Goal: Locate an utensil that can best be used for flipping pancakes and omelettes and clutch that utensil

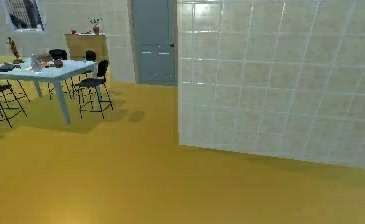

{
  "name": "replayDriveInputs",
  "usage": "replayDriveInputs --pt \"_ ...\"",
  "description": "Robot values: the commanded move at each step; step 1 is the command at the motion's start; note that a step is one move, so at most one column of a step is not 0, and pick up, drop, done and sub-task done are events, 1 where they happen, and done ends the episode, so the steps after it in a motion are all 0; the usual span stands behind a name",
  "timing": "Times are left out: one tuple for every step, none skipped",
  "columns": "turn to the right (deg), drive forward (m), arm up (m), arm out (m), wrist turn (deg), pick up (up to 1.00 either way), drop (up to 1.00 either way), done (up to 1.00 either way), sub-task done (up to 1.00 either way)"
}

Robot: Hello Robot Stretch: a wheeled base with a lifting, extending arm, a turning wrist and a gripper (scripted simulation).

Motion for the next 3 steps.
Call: replayDriveInputs --pt "-24.0 0.00 0.00 0.00 0.0 0.00 0.00 0.00 0.00" --pt "0.0 0.45 0.00 0.00 0.0 0.00 0.00 0.00 0.00" --pt "-39.0 0.00 0.00 0.00 0.0 0.00 0.00 0.00 0.00"
